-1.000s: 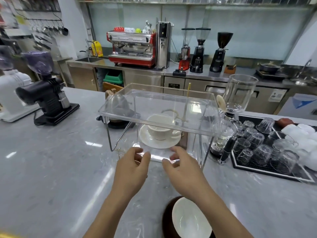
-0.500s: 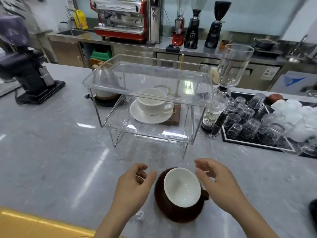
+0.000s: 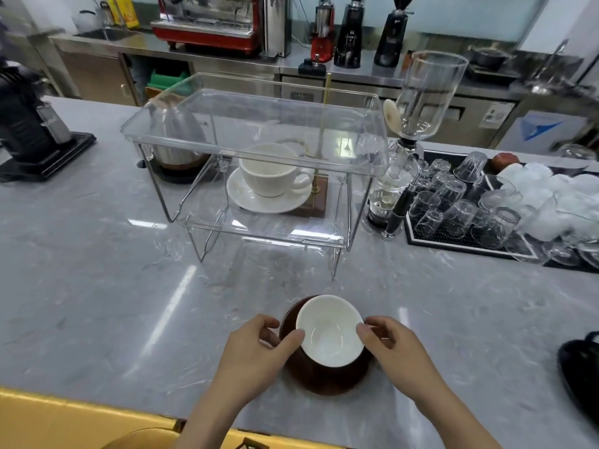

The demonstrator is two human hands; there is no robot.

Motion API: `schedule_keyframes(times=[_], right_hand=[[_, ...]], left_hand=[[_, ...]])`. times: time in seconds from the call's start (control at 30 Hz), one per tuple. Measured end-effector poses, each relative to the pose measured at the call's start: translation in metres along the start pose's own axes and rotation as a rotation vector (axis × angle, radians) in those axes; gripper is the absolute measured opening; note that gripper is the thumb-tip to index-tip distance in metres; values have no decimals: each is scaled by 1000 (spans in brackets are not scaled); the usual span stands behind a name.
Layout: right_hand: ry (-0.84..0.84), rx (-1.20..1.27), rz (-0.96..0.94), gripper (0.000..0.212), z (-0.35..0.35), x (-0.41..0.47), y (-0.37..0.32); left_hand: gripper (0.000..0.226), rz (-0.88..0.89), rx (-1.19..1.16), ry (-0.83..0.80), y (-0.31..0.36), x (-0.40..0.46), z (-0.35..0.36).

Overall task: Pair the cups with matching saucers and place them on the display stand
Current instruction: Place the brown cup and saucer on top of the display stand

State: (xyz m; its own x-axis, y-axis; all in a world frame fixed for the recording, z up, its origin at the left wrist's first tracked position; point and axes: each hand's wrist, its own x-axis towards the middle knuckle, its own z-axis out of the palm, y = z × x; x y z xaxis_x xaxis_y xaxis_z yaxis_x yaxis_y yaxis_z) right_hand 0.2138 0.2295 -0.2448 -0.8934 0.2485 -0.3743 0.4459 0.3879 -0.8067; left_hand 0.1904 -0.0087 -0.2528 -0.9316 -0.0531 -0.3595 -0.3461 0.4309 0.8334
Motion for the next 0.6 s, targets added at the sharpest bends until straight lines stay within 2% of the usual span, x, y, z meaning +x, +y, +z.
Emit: schedule_keyframes(times=[0.17, 0.4, 0.6], right_hand=[[-30, 135, 90, 39, 1, 1, 5], [-69, 248, 137, 33, -1, 3, 6], [-108, 270, 157, 36, -4, 5, 4]], left_hand=[[66, -48, 20, 3, -5, 2, -1], [65, -169, -207, -147, -3, 8, 5], [65, -129, -154, -92, -3, 11, 10]])
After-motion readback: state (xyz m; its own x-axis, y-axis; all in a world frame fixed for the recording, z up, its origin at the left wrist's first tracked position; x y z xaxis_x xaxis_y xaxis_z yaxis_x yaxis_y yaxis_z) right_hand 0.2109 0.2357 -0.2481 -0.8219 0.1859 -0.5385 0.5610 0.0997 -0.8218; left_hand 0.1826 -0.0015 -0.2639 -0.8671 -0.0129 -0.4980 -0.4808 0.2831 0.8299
